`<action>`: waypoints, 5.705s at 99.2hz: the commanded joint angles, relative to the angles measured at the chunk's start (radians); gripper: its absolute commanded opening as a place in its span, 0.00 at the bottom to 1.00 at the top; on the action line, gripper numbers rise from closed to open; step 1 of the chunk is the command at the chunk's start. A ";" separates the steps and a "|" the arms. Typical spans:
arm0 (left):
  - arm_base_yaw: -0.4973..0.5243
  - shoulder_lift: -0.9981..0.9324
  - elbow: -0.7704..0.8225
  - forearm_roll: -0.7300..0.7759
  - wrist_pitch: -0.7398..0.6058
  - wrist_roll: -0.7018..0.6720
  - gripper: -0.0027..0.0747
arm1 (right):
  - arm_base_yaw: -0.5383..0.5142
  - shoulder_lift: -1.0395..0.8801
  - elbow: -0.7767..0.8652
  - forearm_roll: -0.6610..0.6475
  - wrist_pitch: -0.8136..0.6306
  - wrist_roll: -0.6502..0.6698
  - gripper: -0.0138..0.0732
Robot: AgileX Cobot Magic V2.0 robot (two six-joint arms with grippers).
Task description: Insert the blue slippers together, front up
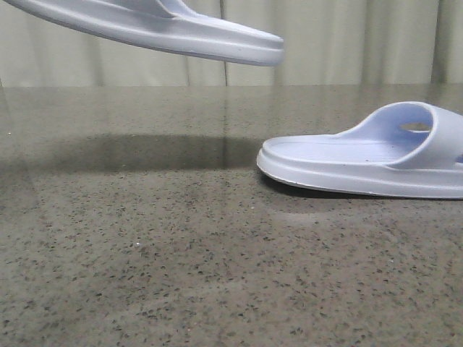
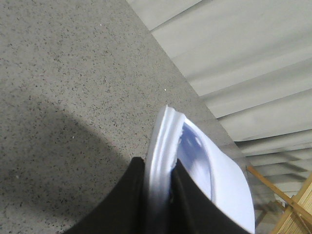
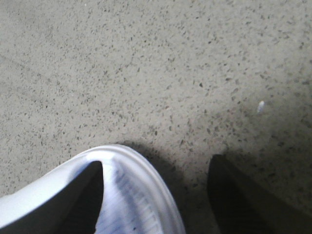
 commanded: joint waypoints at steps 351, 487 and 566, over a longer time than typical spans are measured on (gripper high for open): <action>-0.011 -0.016 -0.026 -0.476 0.149 0.276 0.07 | 0.284 -0.261 -0.342 0.153 -0.041 -0.007 0.04; -0.011 0.044 -0.026 -0.909 0.593 0.610 0.07 | 0.414 -0.019 -0.332 0.212 -0.160 -0.007 0.04; -0.011 0.044 -0.026 -0.939 0.653 0.641 0.07 | 0.542 0.008 -0.340 0.132 -0.269 -0.007 0.04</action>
